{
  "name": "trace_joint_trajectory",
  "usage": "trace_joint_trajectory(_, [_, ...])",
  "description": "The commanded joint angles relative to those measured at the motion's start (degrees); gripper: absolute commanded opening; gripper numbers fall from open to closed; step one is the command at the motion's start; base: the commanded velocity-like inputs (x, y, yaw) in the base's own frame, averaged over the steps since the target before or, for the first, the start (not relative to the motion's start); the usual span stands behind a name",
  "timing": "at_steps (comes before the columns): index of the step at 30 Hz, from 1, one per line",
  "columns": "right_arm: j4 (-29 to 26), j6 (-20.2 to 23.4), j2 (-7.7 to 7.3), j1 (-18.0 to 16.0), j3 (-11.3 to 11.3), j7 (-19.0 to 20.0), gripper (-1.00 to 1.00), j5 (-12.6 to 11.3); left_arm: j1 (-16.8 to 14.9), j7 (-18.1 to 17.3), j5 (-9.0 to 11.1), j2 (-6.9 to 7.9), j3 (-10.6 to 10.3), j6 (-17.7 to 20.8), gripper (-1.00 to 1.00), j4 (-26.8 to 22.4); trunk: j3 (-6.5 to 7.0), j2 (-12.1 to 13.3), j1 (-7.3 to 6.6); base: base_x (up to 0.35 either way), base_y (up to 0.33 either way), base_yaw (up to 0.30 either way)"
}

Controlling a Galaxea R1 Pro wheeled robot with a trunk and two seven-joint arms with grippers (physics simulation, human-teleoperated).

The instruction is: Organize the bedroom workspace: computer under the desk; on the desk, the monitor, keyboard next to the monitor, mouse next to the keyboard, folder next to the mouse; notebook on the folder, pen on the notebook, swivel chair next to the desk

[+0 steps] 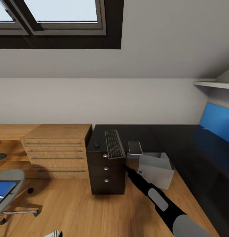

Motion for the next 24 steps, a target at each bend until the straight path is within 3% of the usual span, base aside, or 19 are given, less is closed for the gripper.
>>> trace_joint_trajectory(1, [-0.02,0.09,0.13,-0.05,0.39,-0.01,1.00,-0.60,0.02,0.75,0.35,-0.64,-0.02,-0.27,1.00,-0.74,-0.25,-0.45,0.22,0.000,0.000,0.000])
trace_joint_trajectory(4, [0.03,-1.14,1.30,-0.05,0.51,-0.37,1.00,-0.52,1.57,4.15,0.20,-1.95,-0.05,-0.26,1.00,-5.42,-0.78,-1.65,0.88,0.000,0.000,0.000])
trace_joint_trajectory(7, [0.11,-2.93,2.70,-0.05,0.53,-2.71,1.00,-0.52,8.01,10.53,-1.08,-4.02,-0.08,0.14,1.00,-14.14,-1.32,-2.86,1.54,0.000,0.000,0.000])
trace_joint_trajectory(9, [0.06,-3.50,3.34,-0.05,0.54,-5.64,1.00,-0.75,11.24,13.26,-2.58,-4.91,-0.09,0.28,1.00,-17.25,-1.68,-3.66,1.98,0.000,0.000,0.000])
trace_joint_trajectory(12, [0.04,-4.78,4.67,-0.05,0.36,-8.87,1.00,-1.47,13.30,14.99,-3.97,-5.42,-0.09,0.60,1.00,-19.16,-2.22,-4.86,2.64,0.000,0.000,0.000])
trace_joint_trajectory(14, [0.37,-8.41,6.40,-0.05,0.28,-10.65,1.00,-3.63,14.26,15.79,-4.60,-5.58,-0.11,3.10,1.00,-20.08,-2.58,-5.66,3.08,0.000,0.000,0.000])
trace_joint_trajectory(18, [1.35,-14.03,8.15,-0.05,0.34,-12.54,1.00,-5.16,14.58,15.43,-4.67,-5.44,-0.13,10.63,1.00,-20.38,-3.30,-7.27,3.96,0.000,0.000,0.000])
trace_joint_trajectory(19, [1.58,-15.89,8.68,-0.05,0.35,-13.15,1.00,-5.48,14.63,14.33,-4.61,-5.33,-0.10,14.43,1.00,-20.55,-3.48,-7.67,4.18,0.000,0.000,0.000])
trace_joint_trajectory(21, [1.71,-17.19,9.01,-0.03,0.36,-13.51,1.00,-5.72,14.67,12.18,-4.57,-5.06,-0.04,17.74,1.00,-20.85,-3.84,-8.47,4.62,0.000,0.000,0.000])
trace_joint_trajectory(22, [1.73,-17.66,9.12,-0.02,0.34,-13.64,1.00,-5.82,14.68,10.75,-4.56,-4.87,0.00,19.02,1.00,-21.03,-4.02,-8.87,4.84,0.000,0.000,0.000])
trace_joint_trajectory(24, [1.74,-18.76,9.35,0.02,0.26,-13.89,1.00,-6.22,14.71,3.28,-4.33,-3.36,0.56,22.26,1.00,-21.70,-4.37,-9.67,5.28,0.000,0.000,0.000])
